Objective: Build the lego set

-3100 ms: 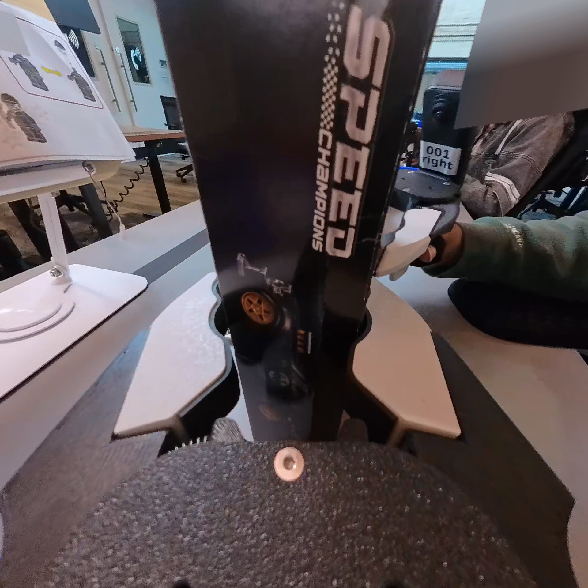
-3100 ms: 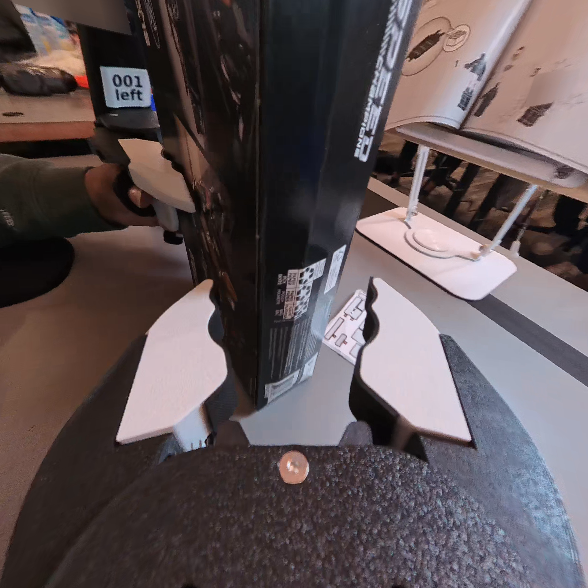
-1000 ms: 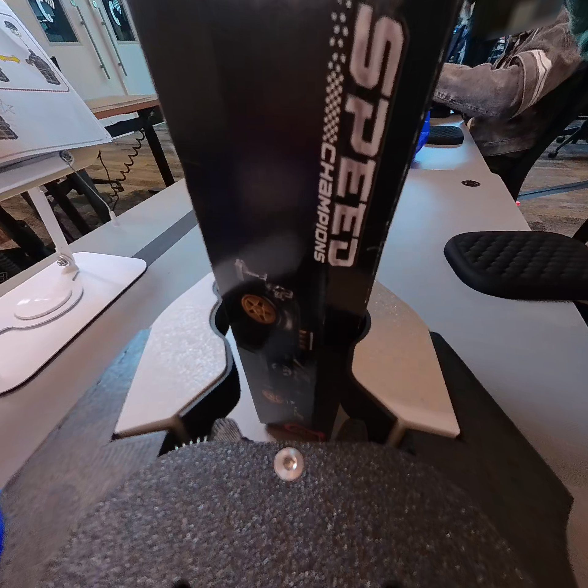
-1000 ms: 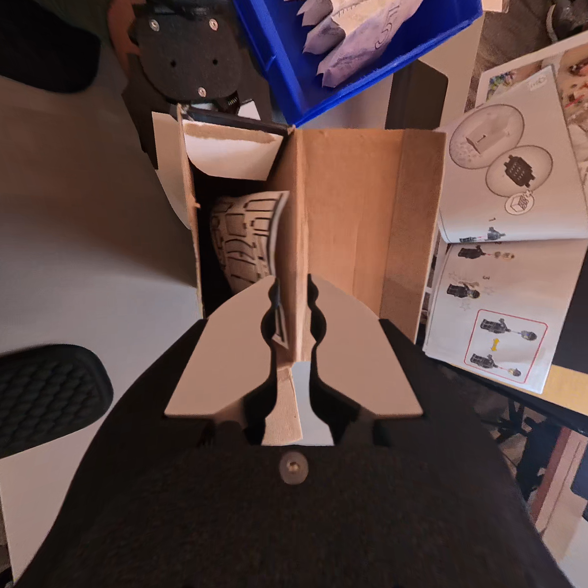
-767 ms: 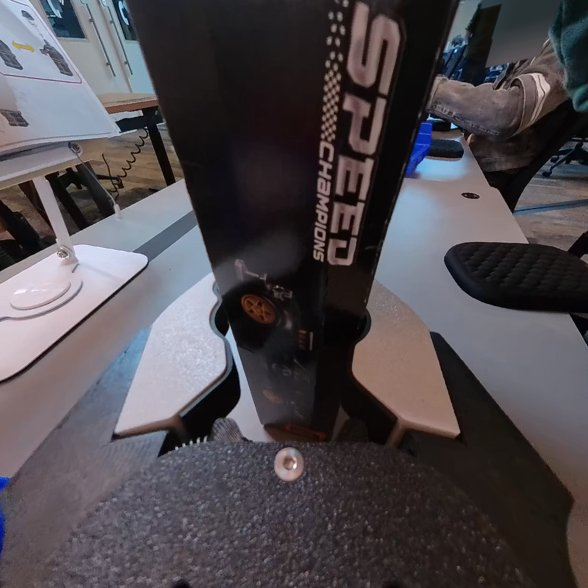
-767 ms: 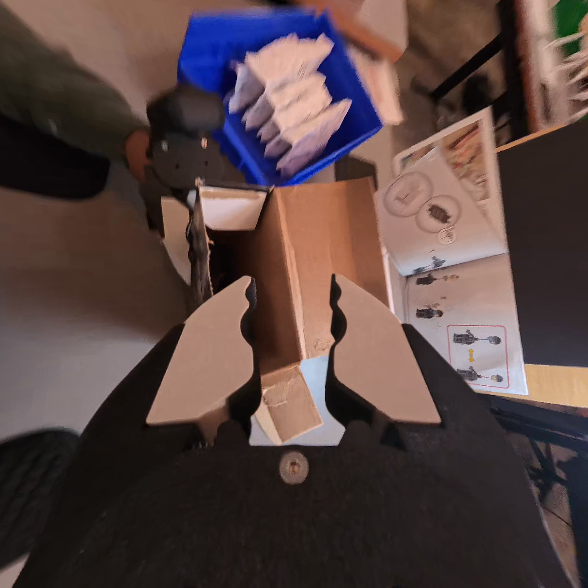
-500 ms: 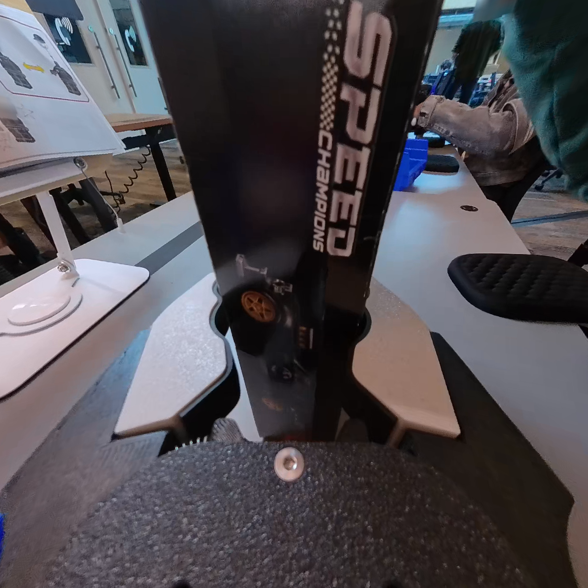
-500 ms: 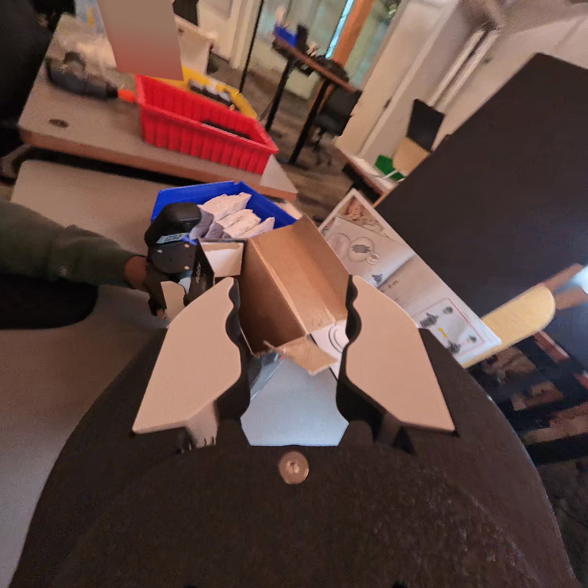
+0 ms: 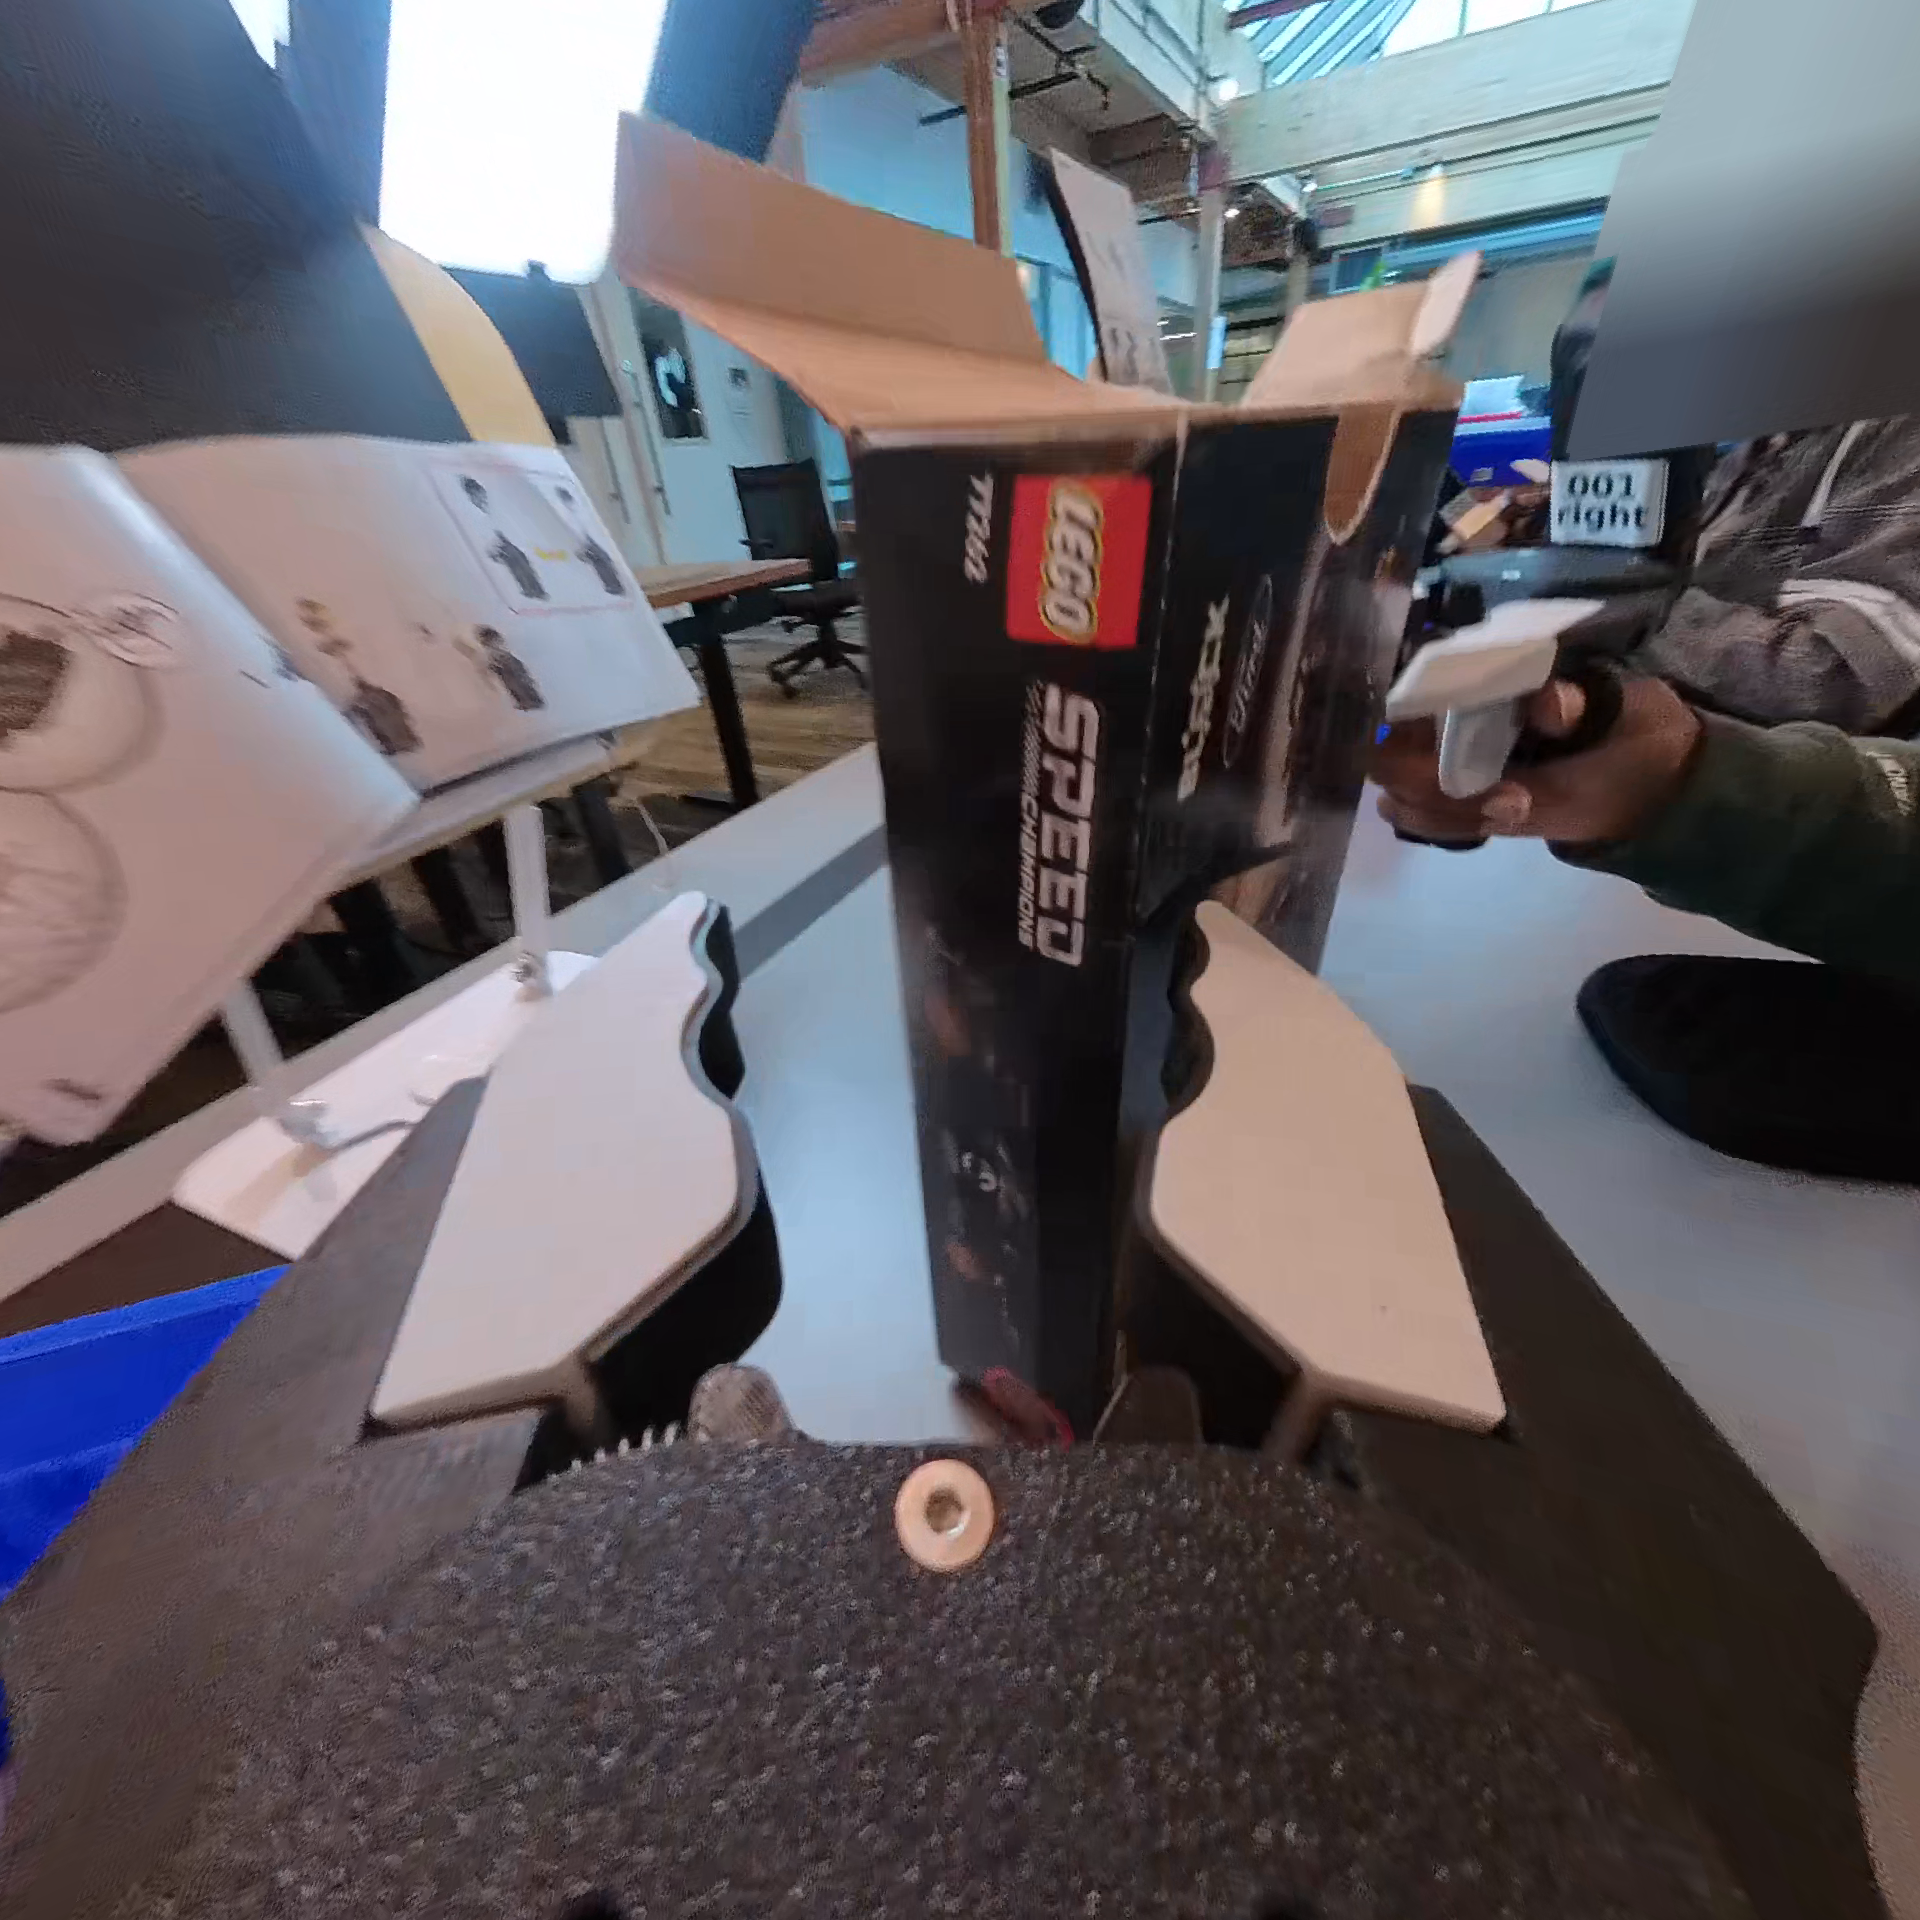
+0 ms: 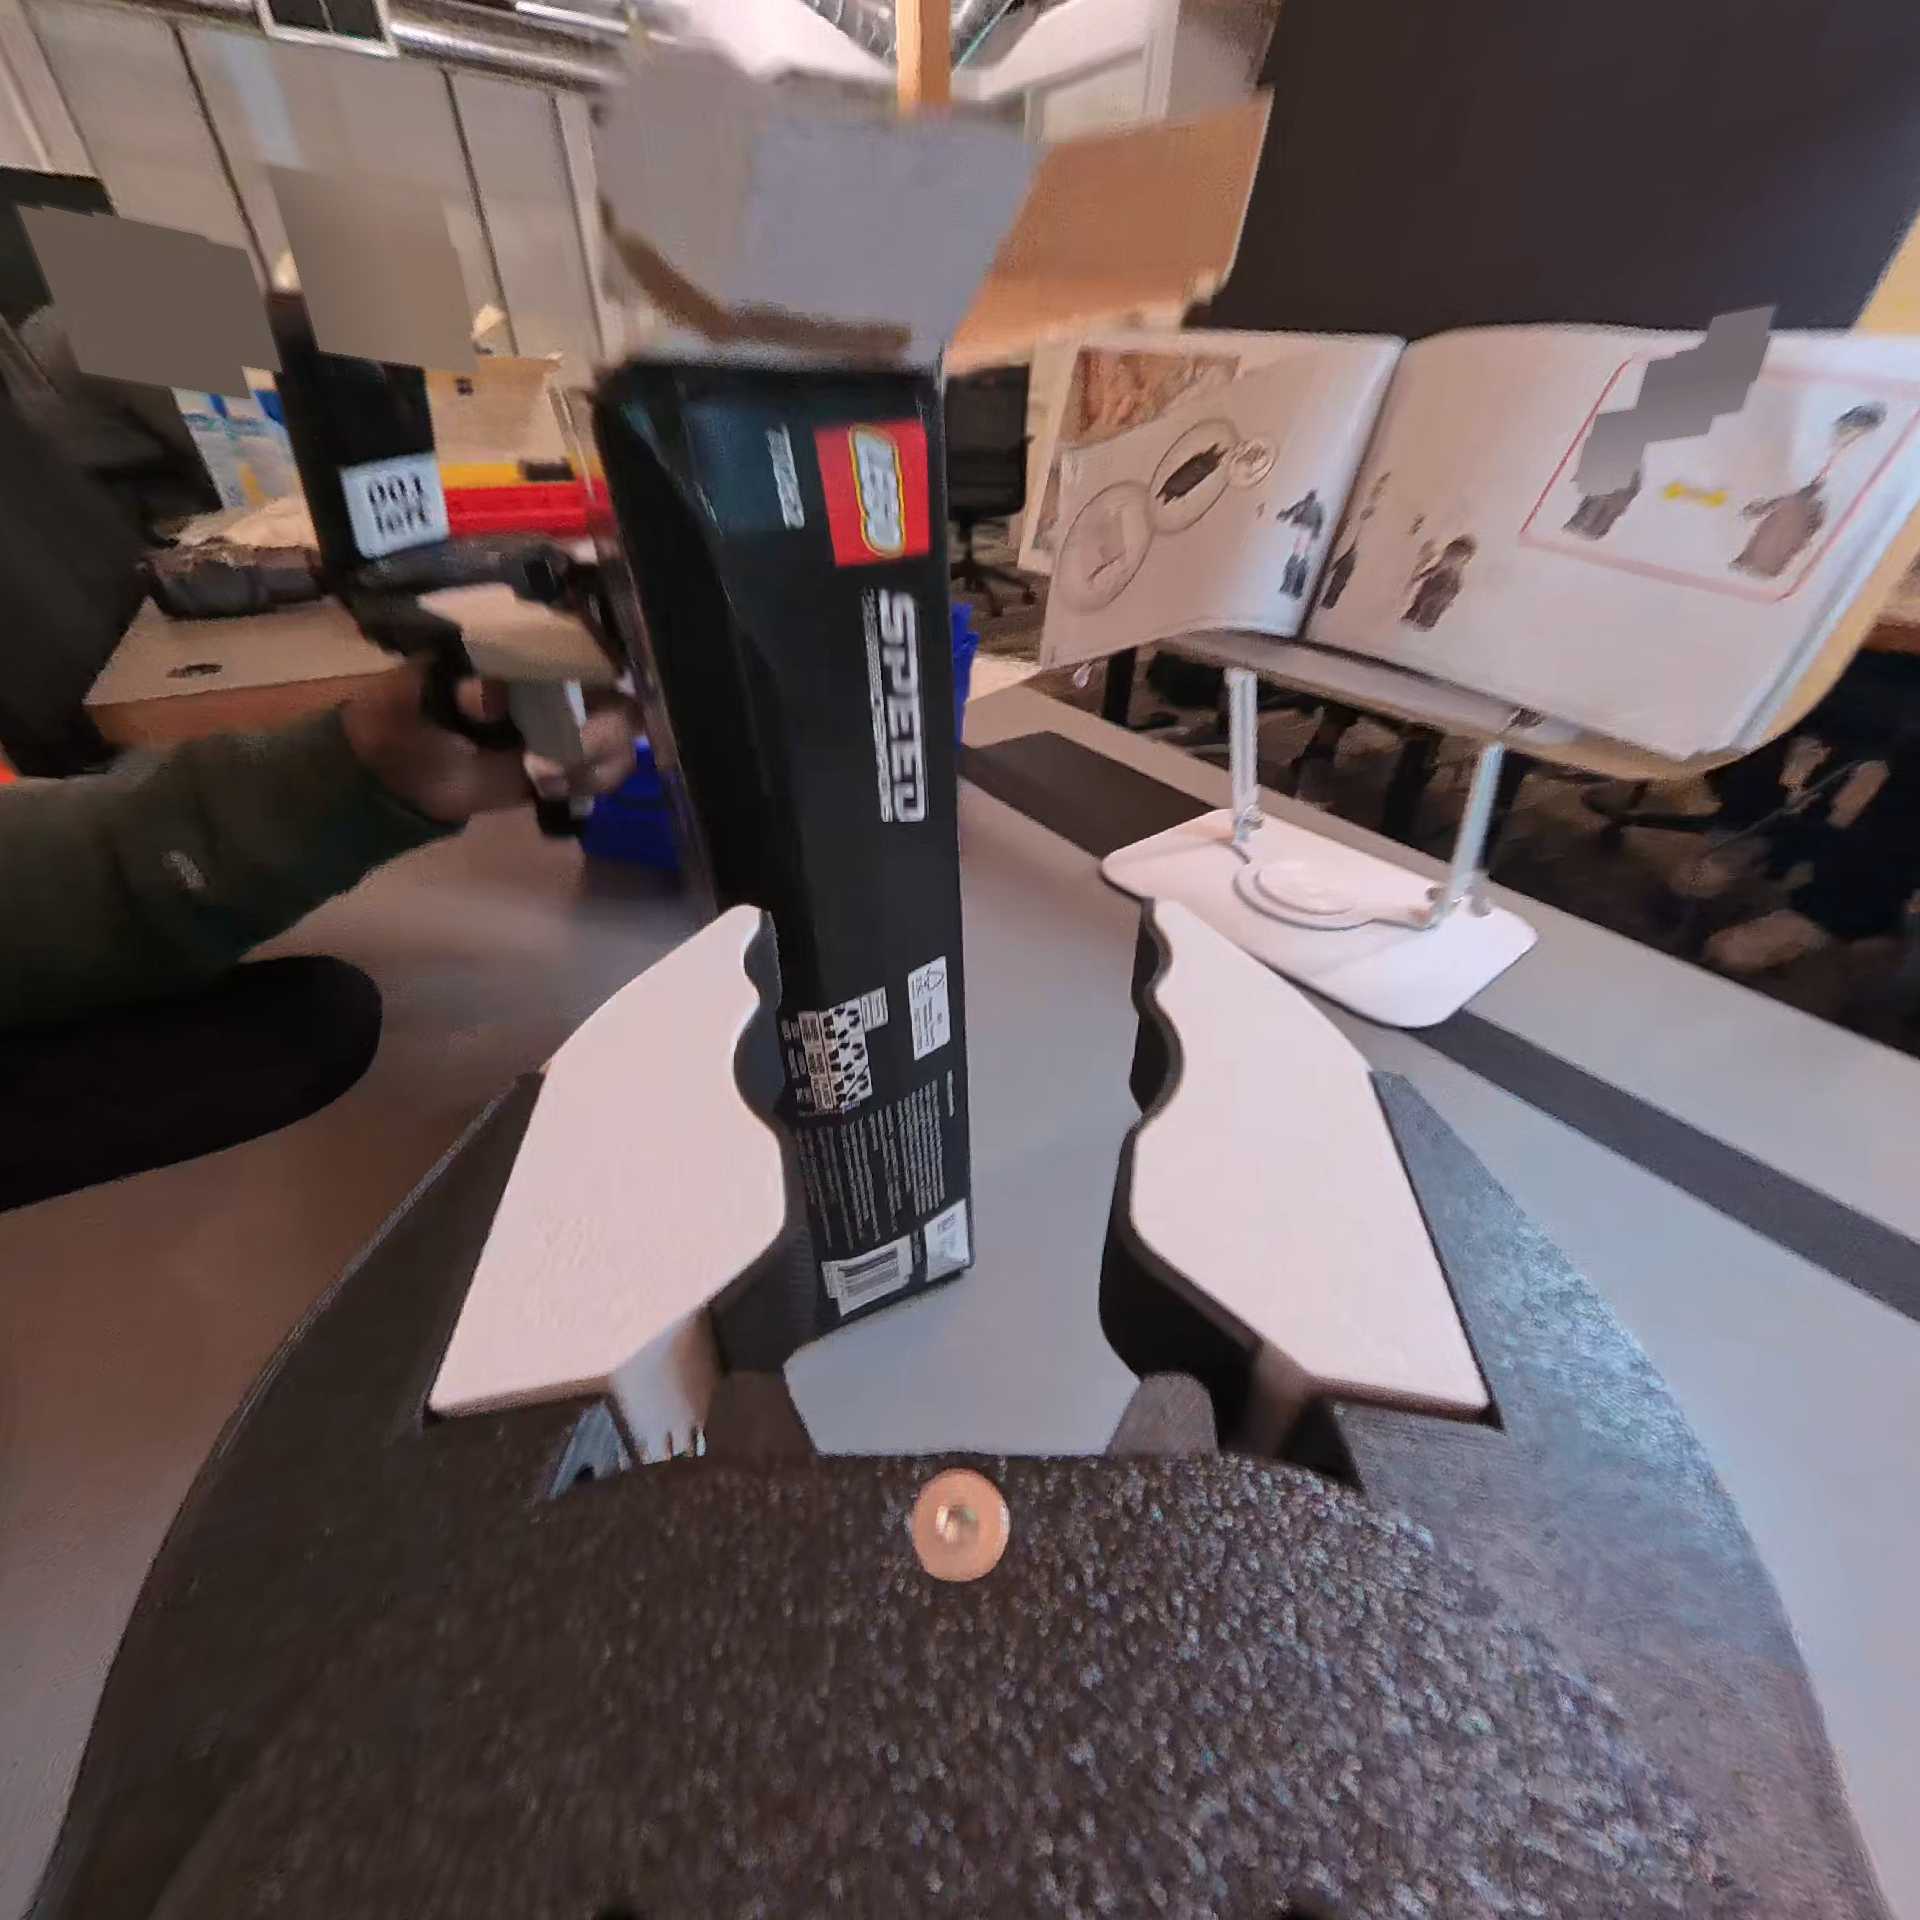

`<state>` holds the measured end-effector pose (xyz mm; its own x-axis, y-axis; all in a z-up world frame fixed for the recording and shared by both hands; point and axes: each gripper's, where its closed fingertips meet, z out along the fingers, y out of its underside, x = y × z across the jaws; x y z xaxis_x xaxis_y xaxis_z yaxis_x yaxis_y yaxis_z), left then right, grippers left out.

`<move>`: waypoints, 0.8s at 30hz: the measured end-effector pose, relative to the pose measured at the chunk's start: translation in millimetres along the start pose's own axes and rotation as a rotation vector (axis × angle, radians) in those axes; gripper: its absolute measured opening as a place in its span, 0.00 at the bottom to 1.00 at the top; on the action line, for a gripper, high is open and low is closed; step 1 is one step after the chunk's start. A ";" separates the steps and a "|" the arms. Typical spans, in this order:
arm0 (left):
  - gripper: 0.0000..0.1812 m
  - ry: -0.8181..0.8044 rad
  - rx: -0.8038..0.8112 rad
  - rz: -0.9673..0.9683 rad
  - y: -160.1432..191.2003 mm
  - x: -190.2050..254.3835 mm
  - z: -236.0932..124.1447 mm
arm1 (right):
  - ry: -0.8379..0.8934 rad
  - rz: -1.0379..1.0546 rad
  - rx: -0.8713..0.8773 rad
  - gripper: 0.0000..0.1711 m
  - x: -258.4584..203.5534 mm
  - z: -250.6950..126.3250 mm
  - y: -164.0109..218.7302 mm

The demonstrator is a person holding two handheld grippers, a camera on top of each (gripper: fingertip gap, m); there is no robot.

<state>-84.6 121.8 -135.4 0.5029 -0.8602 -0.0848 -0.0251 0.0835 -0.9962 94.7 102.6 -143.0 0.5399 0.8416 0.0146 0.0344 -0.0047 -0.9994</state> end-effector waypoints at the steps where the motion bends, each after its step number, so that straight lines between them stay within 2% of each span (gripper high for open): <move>1: 0.43 -0.024 -0.006 0.015 -5.1 -3.3 -7.4 | -0.015 0.008 -0.019 0.41 -1.8 4.8 7.9; 7: 0.34 -0.298 -0.162 0.195 -31.0 -44.6 -69.7 | -0.083 0.014 -0.133 0.54 -12.7 27.8 43.7; 9: 0.34 -0.373 -0.318 0.258 -32.5 -70.1 -91.9 | -0.099 -0.015 -0.175 0.56 -12.7 36.7 52.4; 12: 0.29 -0.377 -0.598 0.376 -23.7 -111.5 -113.6 | -0.130 -0.017 -0.195 0.58 -12.8 51.4 57.4; 14: 0.27 -0.335 -0.793 0.510 -7.6 -143.8 -124.1 | -0.143 -0.024 -0.200 0.58 -13.7 60.2 59.5; 17: 0.24 -0.228 -1.044 0.589 24.5 -178.7 -135.0 | -0.157 -0.027 -0.205 0.59 -18.1 65.7 65.2; 20: 0.22 -0.081 -1.207 0.678 49.5 -191.1 -134.1 | -0.164 -0.013 -0.218 0.58 -19.2 62.8 74.8; 24: 0.26 0.082 -1.362 0.726 76.9 -198.3 -127.8 | -0.180 0.032 -0.210 0.57 -16.1 55.5 78.1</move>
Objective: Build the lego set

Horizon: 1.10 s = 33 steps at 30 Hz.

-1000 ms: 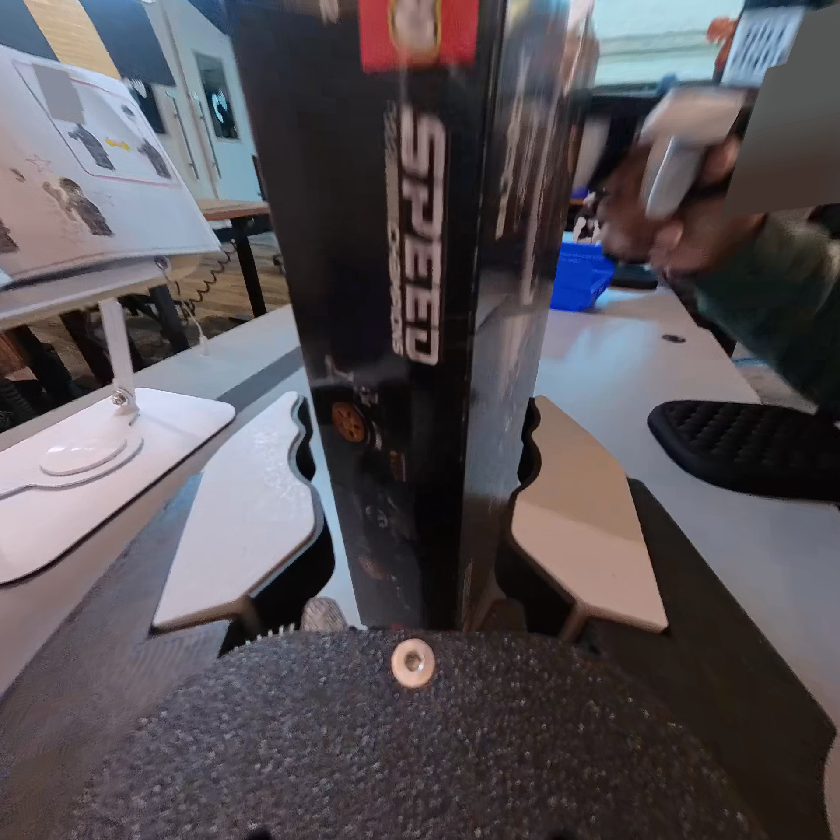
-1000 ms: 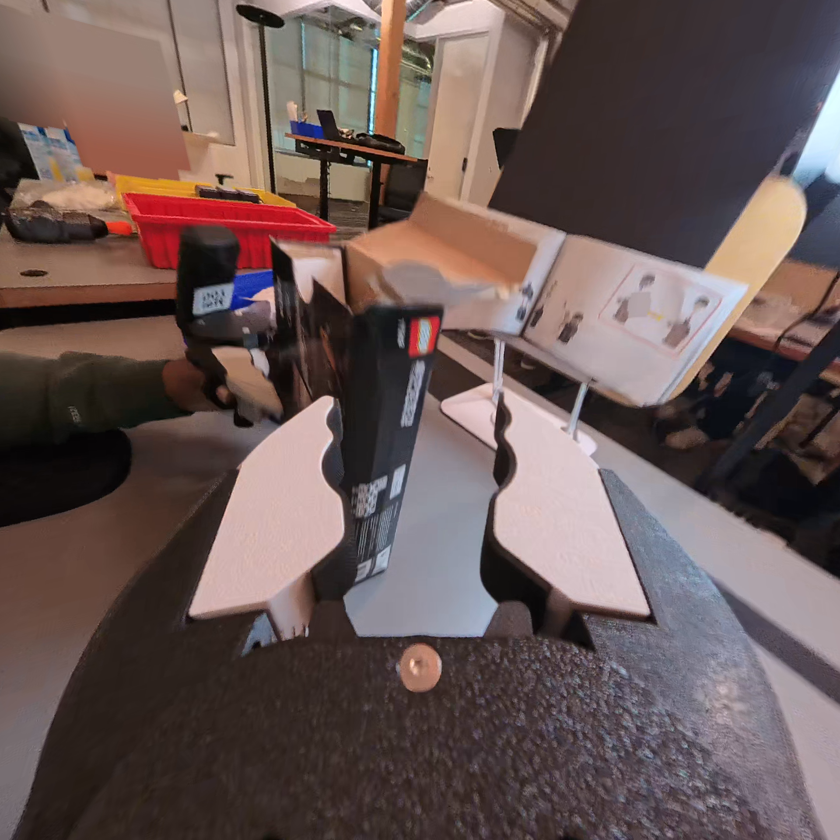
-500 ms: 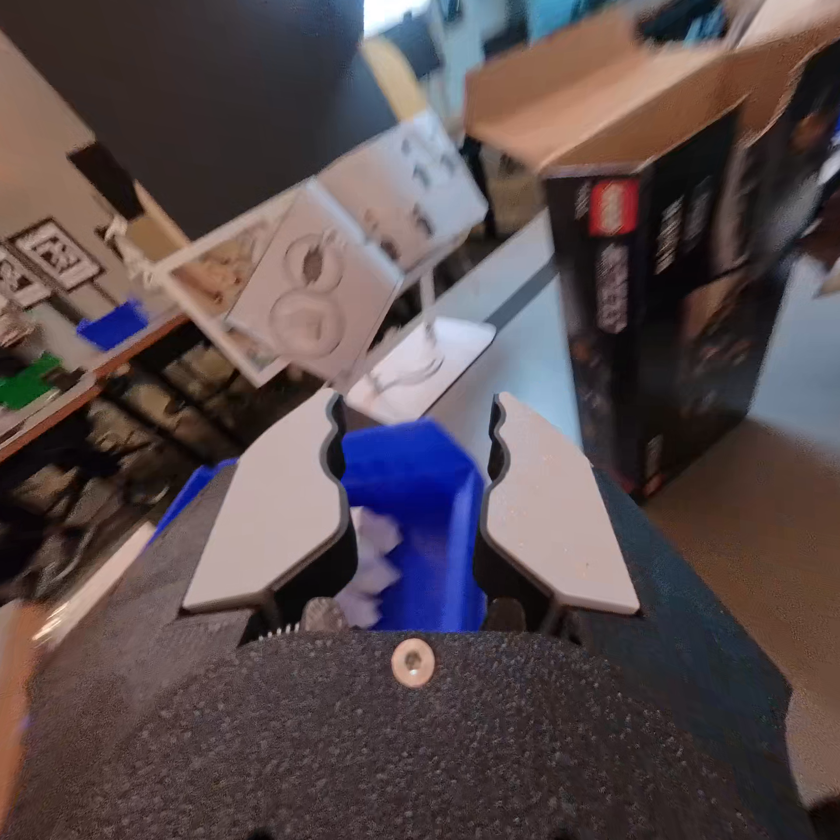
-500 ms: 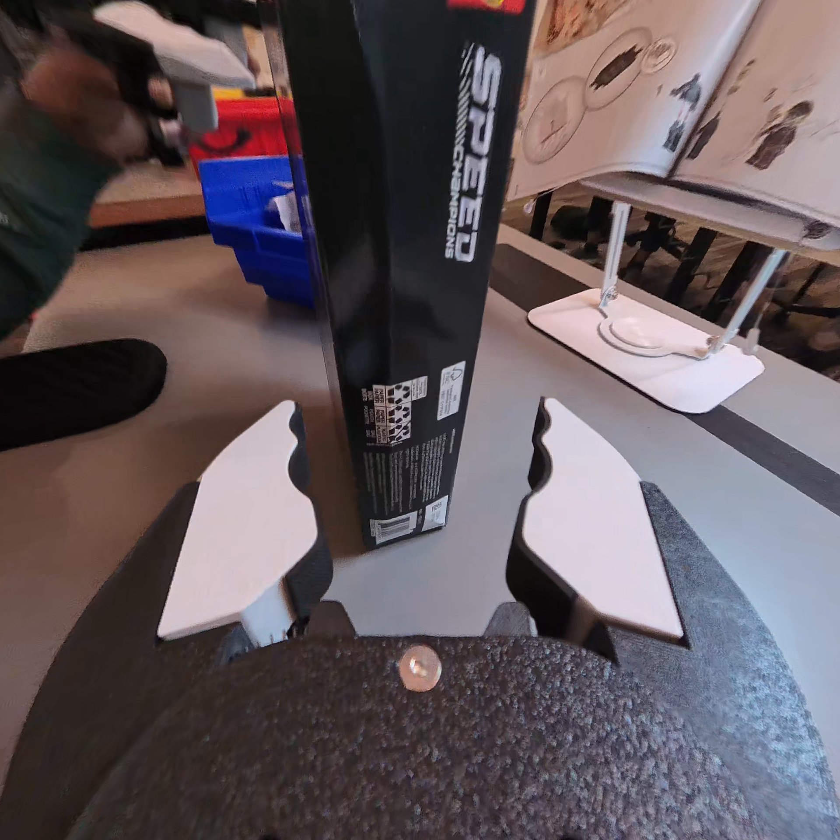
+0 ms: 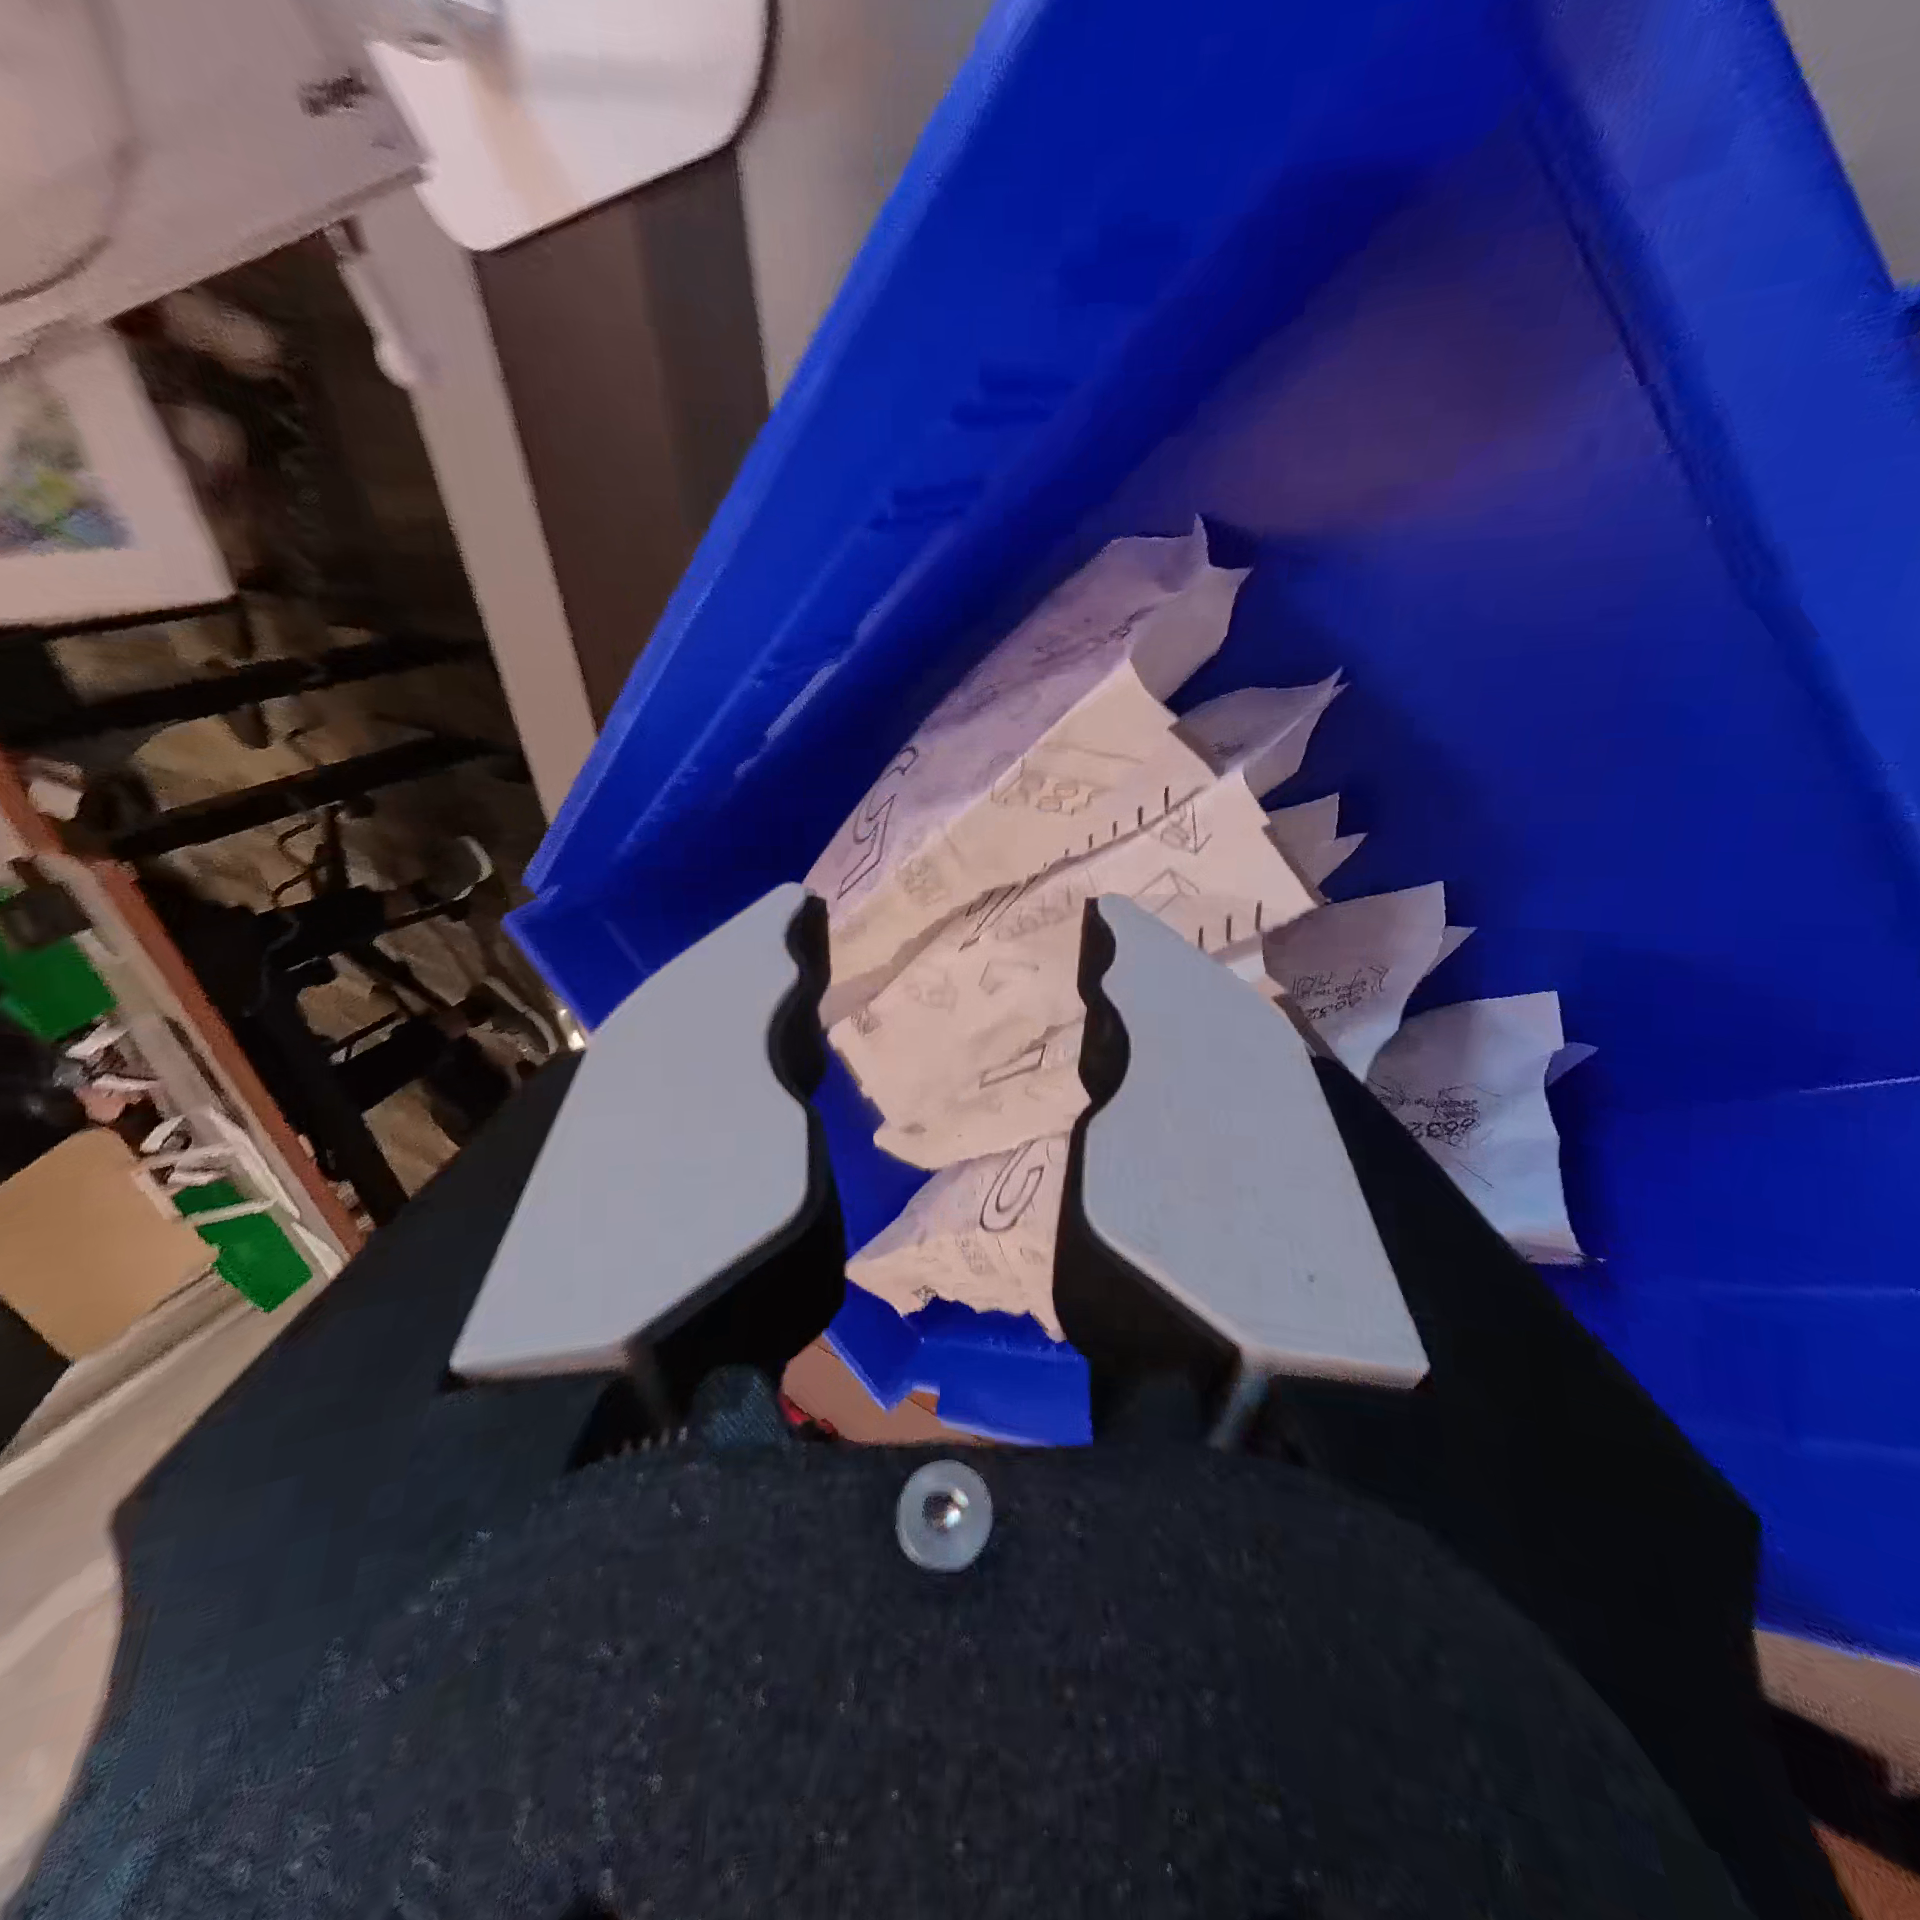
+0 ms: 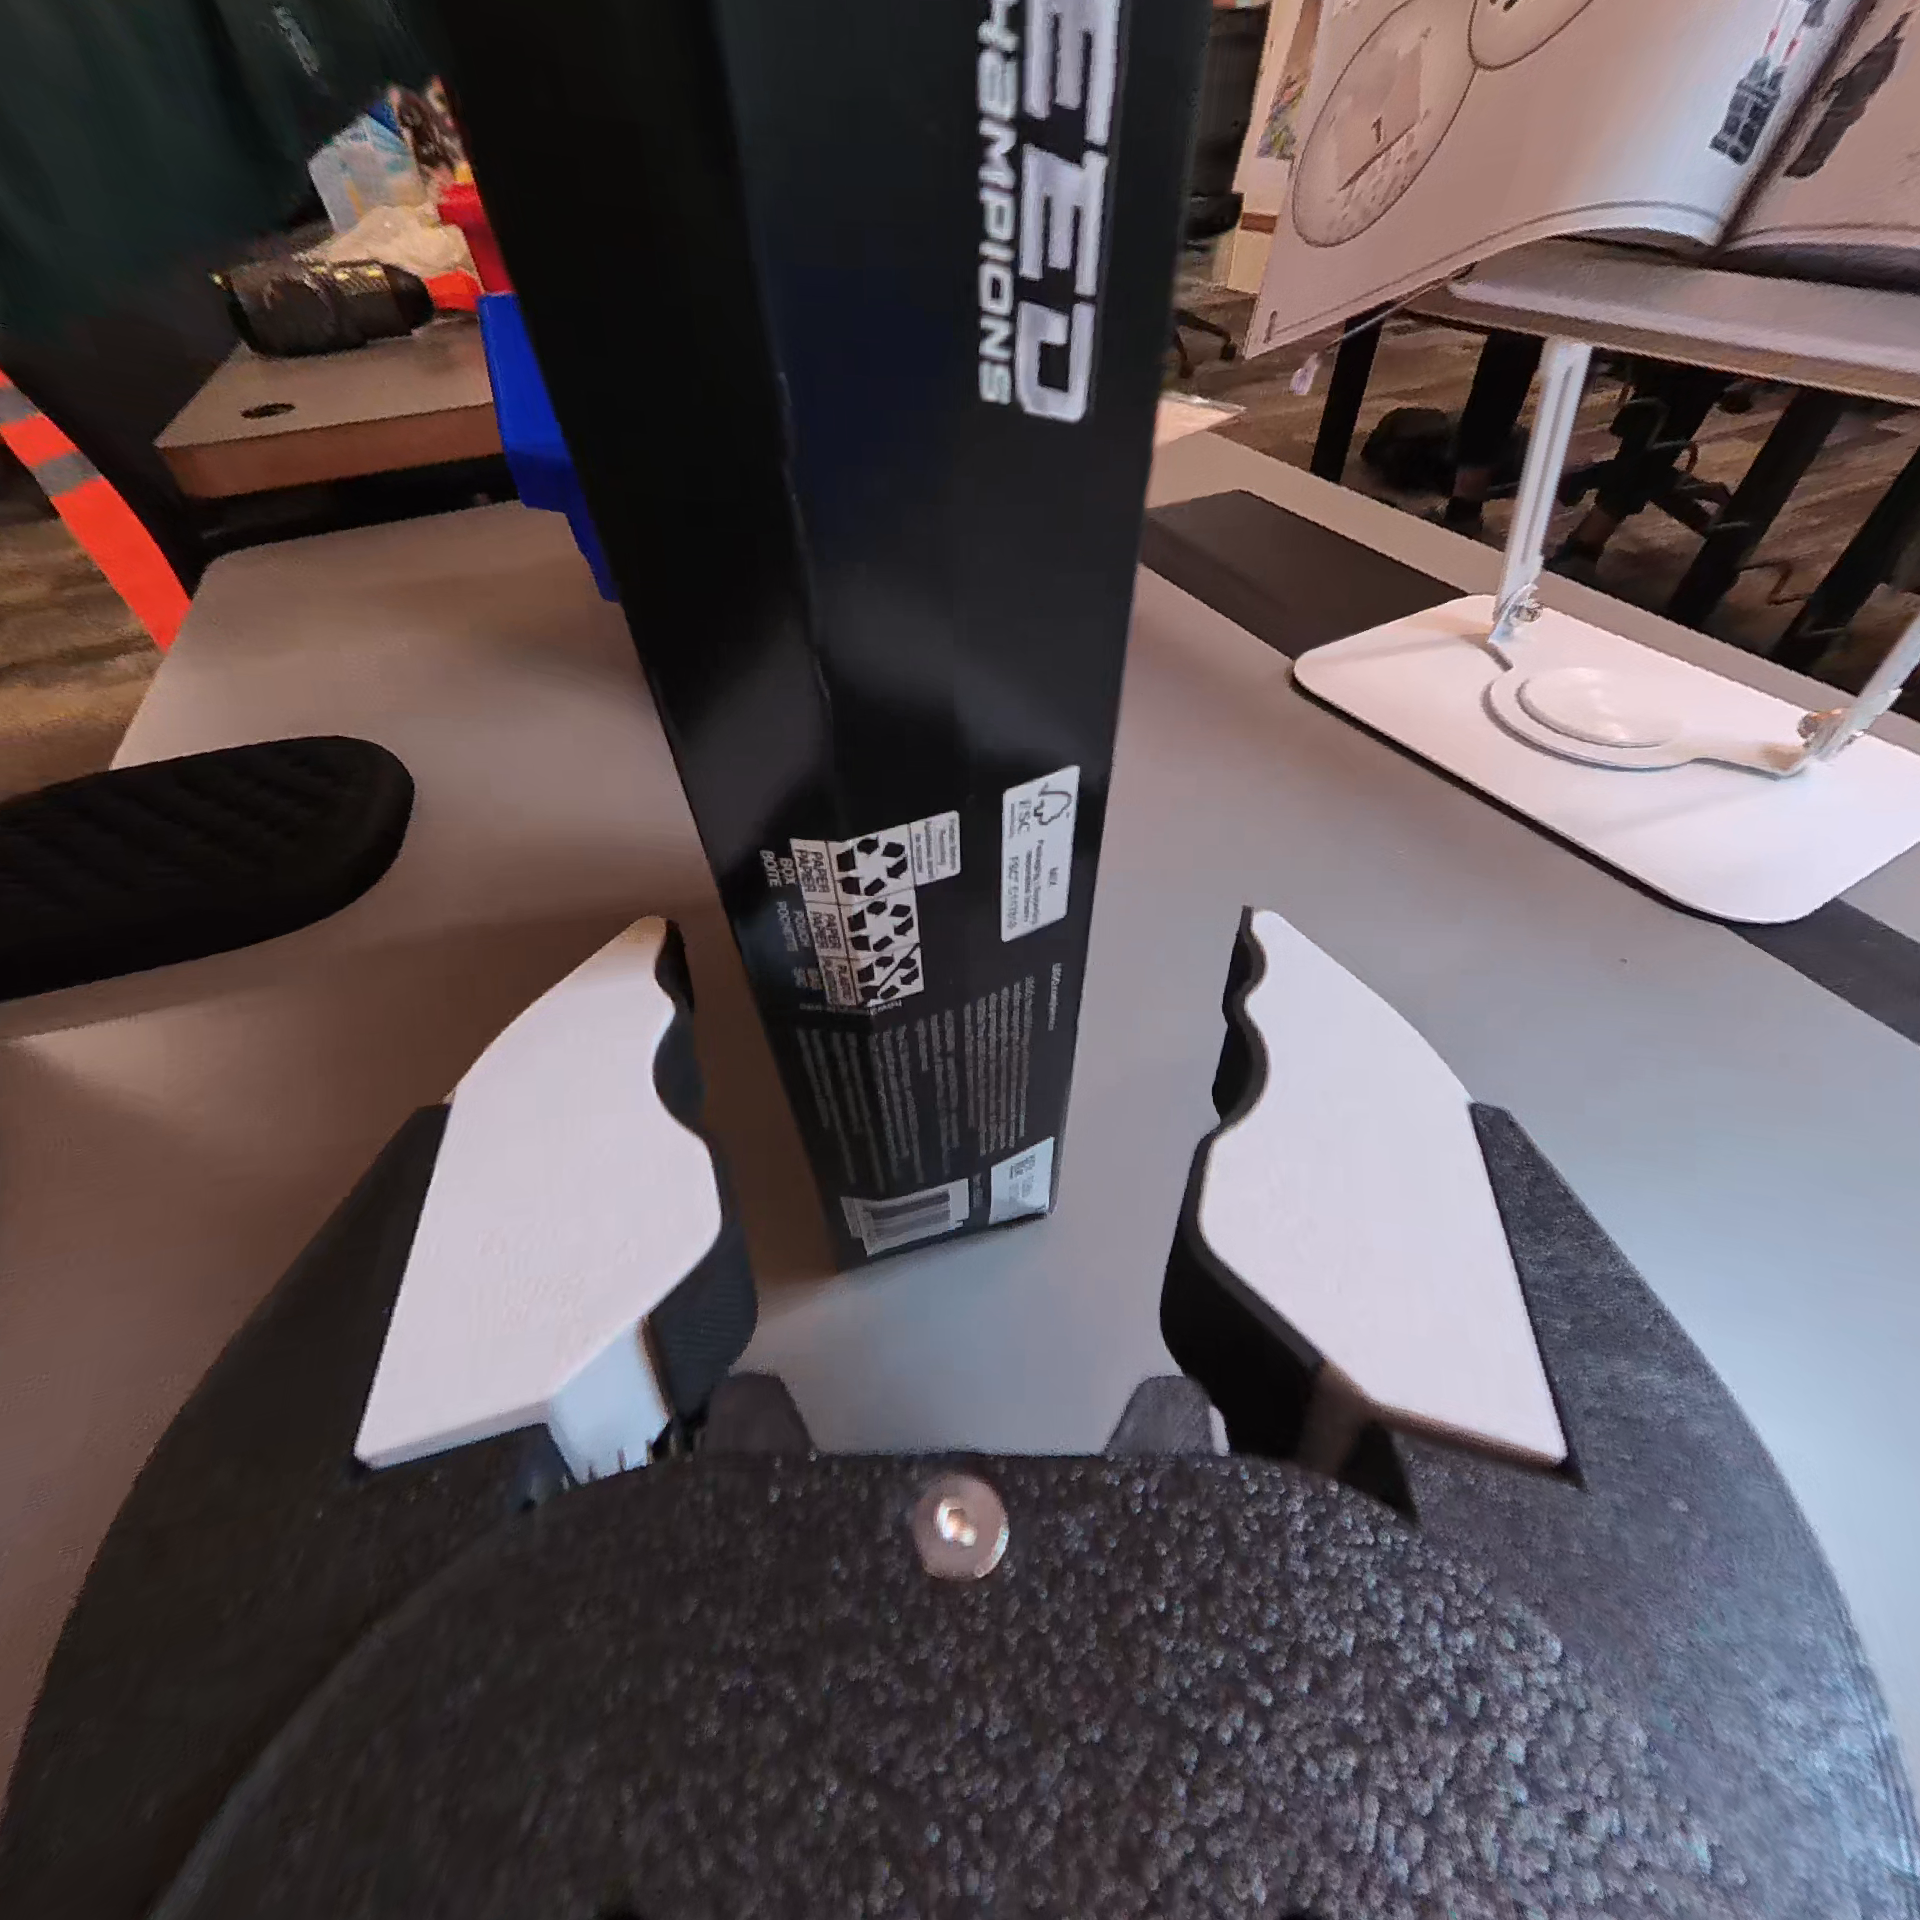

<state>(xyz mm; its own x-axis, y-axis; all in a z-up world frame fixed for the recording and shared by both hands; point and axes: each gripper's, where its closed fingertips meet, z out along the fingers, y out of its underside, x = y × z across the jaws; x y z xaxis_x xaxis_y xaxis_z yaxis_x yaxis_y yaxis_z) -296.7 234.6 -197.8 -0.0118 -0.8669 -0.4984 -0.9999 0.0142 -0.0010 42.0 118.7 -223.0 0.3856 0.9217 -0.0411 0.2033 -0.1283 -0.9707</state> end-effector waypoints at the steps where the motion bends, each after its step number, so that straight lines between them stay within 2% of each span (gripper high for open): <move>1: 0.26 0.028 -0.015 0.025 -0.9 1.1 5.6 | 0.002 0.006 0.010 0.57 1.7 -2.6 -1.3; 8: 0.26 0.140 -0.103 0.148 -4.8 7.7 22.6 | 0.084 -0.028 0.074 0.55 15.2 -28.4 -16.9; 12: 0.19 0.195 -0.078 0.098 -11.1 -0.3 12.7 | 0.083 -0.017 0.092 0.55 15.2 -34.0 -21.4; 16: 0.19 0.195 -0.072 0.092 -13.0 -14.1 4.4 | 0.076 -0.015 0.079 0.54 13.6 -31.9 -17.1; 20: 0.19 0.276 -0.128 0.148 -11.0 7.2 21.2 | 0.067 -0.013 0.067 0.54 11.4 -28.5 -14.7; 23: 0.15 0.290 -0.167 0.184 -7.2 18.4 37.2 | 0.062 -0.010 0.067 0.54 10.8 -28.1 -14.4; 26: 0.03 0.197 -0.162 0.239 -9.4 12.5 42.4 | 0.063 -0.005 0.067 0.54 11.2 -29.3 -14.9; 30: 0.02 0.007 -0.047 0.179 -16.5 -8.2 21.8 | 0.077 -0.012 0.082 0.53 12.4 -34.8 -19.5; 33: 0.01 -0.157 0.050 0.095 -15.2 -29.0 -14.6 | 0.086 -0.010 0.098 0.52 14.2 -38.0 -22.5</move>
<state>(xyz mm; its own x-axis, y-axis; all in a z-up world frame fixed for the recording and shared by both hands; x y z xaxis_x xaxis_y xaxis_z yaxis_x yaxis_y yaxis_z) -281.2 252.2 -170.7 -0.1013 -0.7720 -0.6275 -0.9926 0.1208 0.0116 77.1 120.7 -192.7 0.4607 0.8874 -0.0152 0.1200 -0.0792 -0.9896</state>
